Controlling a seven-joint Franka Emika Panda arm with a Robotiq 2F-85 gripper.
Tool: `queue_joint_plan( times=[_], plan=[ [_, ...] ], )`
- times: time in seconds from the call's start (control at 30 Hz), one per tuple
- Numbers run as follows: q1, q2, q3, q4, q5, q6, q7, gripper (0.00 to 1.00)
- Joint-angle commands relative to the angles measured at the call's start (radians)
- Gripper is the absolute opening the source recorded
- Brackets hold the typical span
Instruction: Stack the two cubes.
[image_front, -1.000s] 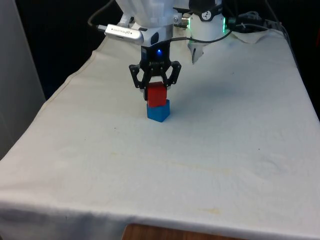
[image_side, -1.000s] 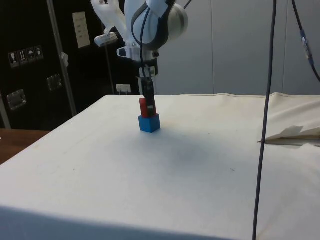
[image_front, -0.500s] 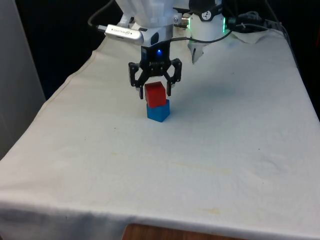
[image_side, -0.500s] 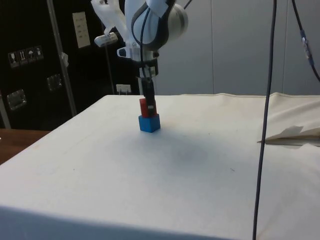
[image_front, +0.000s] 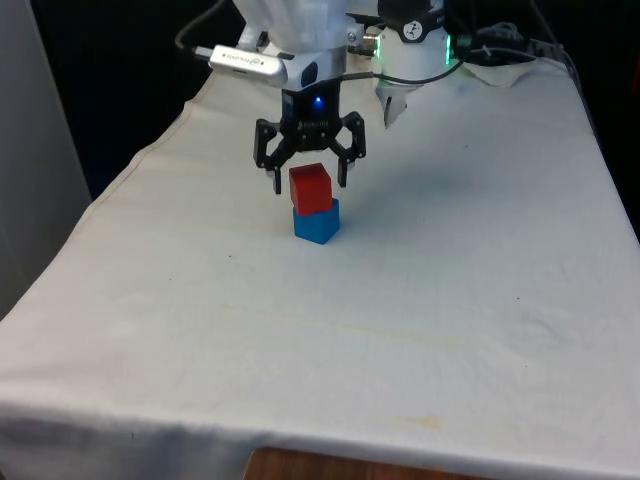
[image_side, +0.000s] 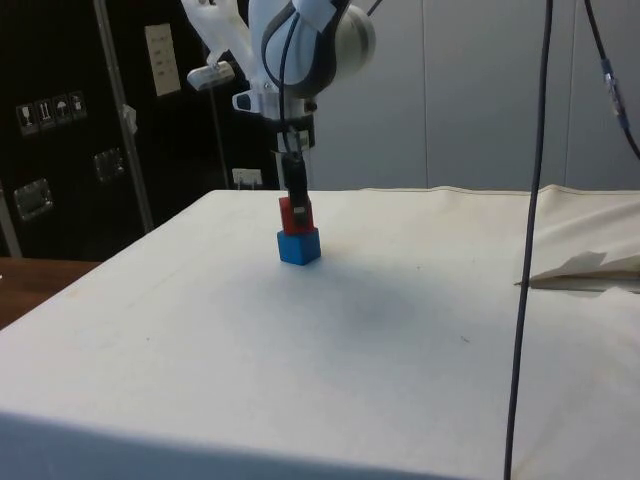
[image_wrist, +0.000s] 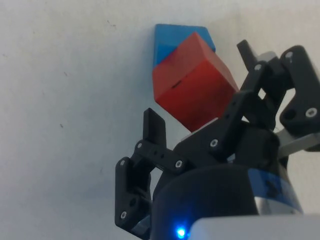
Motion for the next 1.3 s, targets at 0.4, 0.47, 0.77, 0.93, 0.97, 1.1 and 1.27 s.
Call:
queue_joint_plan(
  times=[0.4,0.47,0.77,0.93,0.97,1.1,1.27],
  plan=[
    [0.005,-0.046,-0.003,-0.002,-0.004,-0.025,0.004,1.0],
    [0.004,-0.055,-0.003,-0.002,-0.005,-0.028,0.004,1.0],
    [0.004,-0.081,-0.003,-0.001,-0.005,-0.039,0.003,1.0],
    [0.004,-0.095,-0.003,-0.001,-0.005,-0.044,0.003,1.0],
    [0.004,-0.095,-0.003,-0.001,-0.005,-0.044,0.003,1.0],
    [0.004,-0.109,-0.002,-0.001,-0.005,-0.049,0.003,1.0],
    [0.004,-0.124,-0.002,0.0,-0.005,-0.053,0.004,1.0]
  ],
)
